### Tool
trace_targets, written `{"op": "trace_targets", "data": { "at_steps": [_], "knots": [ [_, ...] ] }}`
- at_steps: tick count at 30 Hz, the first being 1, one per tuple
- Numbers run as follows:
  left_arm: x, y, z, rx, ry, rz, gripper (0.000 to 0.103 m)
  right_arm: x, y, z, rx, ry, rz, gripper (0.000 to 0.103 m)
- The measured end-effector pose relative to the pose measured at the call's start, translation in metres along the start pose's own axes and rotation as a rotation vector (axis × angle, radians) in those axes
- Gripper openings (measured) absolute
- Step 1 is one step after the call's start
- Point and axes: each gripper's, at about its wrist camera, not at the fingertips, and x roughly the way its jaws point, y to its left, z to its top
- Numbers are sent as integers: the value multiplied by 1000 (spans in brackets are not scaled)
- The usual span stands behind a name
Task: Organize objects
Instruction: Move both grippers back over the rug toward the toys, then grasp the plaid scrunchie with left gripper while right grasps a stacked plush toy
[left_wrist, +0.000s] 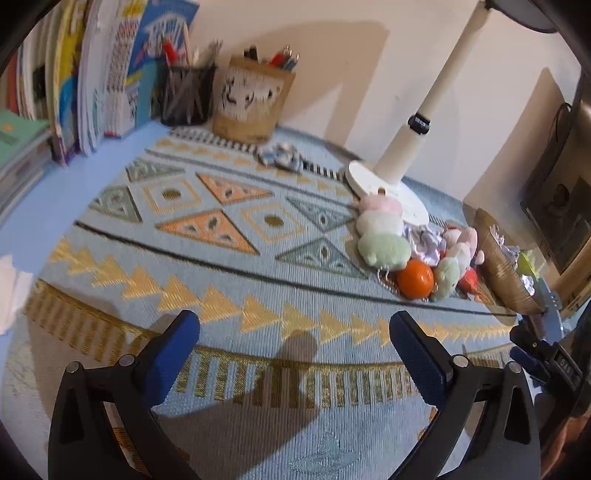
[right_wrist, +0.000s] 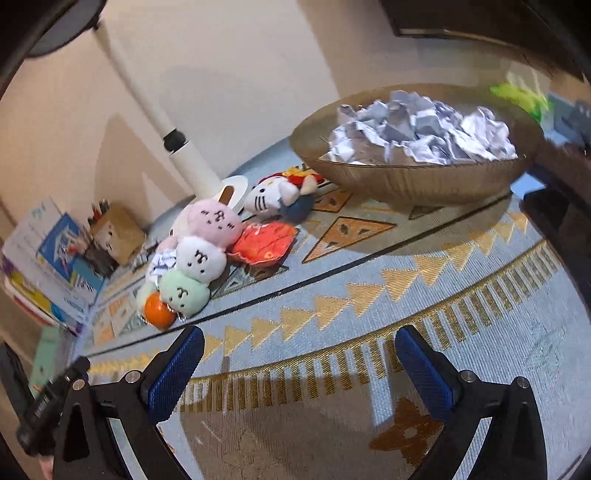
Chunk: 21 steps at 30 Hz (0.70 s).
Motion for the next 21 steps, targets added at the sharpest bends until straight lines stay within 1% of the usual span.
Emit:
{"op": "trace_targets", "data": {
  "at_steps": [2,5,7,8,9,10,11,12,13,15,16,18,20,21],
  "knots": [
    [1,3,0,-15,9,-14,102,1,0,-2,-5,16,15,103],
    [2,5,0,-32,16,10,102,2,-2,-1,4,25,42,103],
    [2,2,3,-15,34,24,102,4,-3,-1,16,32,58,103],
    [2,-2,7,23,59,34,102,4,-3,-1,15,36,64,103],
    [3,-10,14,88,83,44,102,4,-2,-1,11,45,72,103],
    [2,-18,24,162,95,48,102,7,1,0,6,81,109,103],
    [1,-25,36,217,90,44,102,14,3,0,20,146,184,103],
    [1,-28,48,246,83,34,102,20,7,-1,35,204,240,103],
    [5,-30,63,252,79,17,102,17,16,2,9,207,227,103],
    [19,-27,90,221,77,-10,102,19,41,15,-43,258,288,103],
    [30,-24,105,197,76,-12,102,19,50,20,-51,255,292,103],
    [56,-14,127,147,69,20,102,27,66,34,-77,245,294,103],
    [80,-8,142,121,64,35,102,38,75,44,-81,213,291,103],
    [98,-6,150,120,81,46,101,45,77,49,-71,194,280,103]
  ]
}}
